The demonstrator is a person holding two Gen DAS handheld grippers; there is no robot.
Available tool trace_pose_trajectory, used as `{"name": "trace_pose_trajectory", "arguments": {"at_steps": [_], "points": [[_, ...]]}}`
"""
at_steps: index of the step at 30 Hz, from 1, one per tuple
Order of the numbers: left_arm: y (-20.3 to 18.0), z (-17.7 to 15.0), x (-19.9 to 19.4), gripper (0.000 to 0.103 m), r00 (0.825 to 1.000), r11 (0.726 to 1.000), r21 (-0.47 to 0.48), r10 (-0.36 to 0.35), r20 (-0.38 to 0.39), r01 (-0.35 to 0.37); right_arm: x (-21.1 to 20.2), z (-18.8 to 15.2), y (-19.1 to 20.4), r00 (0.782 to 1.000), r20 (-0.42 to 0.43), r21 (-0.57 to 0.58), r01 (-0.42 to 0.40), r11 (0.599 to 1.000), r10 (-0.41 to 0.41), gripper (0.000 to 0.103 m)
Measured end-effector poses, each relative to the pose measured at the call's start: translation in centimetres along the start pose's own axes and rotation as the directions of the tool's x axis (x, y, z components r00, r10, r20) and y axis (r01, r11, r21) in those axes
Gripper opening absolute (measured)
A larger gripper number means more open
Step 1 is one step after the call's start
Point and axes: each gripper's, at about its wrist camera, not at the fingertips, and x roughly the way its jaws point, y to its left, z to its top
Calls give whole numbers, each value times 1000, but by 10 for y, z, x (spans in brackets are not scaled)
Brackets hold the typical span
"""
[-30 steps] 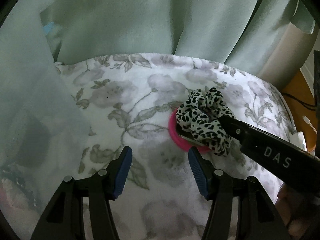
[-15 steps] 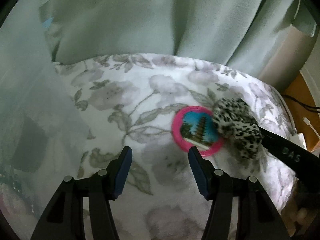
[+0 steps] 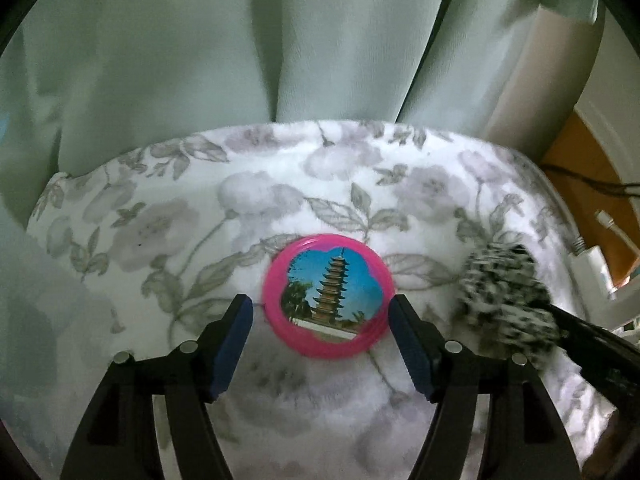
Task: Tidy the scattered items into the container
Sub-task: 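Grasp the pink pagoda coaster with the left tool while the right tool grasps the scrunchie, then lift and carry the coaster and scrunchie over the clear bin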
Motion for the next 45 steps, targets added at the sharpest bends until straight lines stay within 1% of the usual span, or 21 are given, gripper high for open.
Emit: {"name": "trace_pose_trajectory", "arguments": {"at_steps": [3,6,9,14,16,19,23,26,30,36,41,45], "points": [[-2,3,5,79,1000,1000,16,9,3,-9,-4,-3,-7,1000,-6,14,-7,1000,7,14],[-9,4,10,81,999,998,53,35,8,-35,-4,-4,-8,1000,-6,18,-12,1000,12,14],[-9,5,12,83,999,998,50,33,22,-34,-3,-6,-6,1000,-2,30,-8,1000,8,14],[-11,6,12,82,998,998,54,39,42,-41,-3,-6,-8,1000,1,34,-14,999,14,14],[-12,5,10,74,998,997,58,39,44,-41,-3,-5,-8,1000,1,34,-16,999,15,14],[-15,4,5,74,998,996,68,57,39,-59,-7,-7,-9,1000,-3,41,-17,999,18,14],[-14,0,-6,74,998,996,58,60,23,-61,-14,-13,-10,1000,-20,54,-11,998,12,14],[-14,-6,-21,74,998,997,46,57,17,-58,-22,-22,-13,999,-38,72,-20,997,23,14],[-17,-9,-52,74,999,998,37,39,37,-41,-38,-32,-14,998,-46,84,-30,996,34,14],[-21,-14,-100,74,998,1000,24,13,66,-15,-80,-40,-6,999,-2,83,-47,995,48,14],[-24,-10,-147,74,990,999,39,1,139,-6,-121,-43,4,996,53,79,-75,994,71,14],[-19,-12,-192,74,979,1000,26,-8,206,3,-158,-47,17,990,108,59,-97,994,90,14]]}}
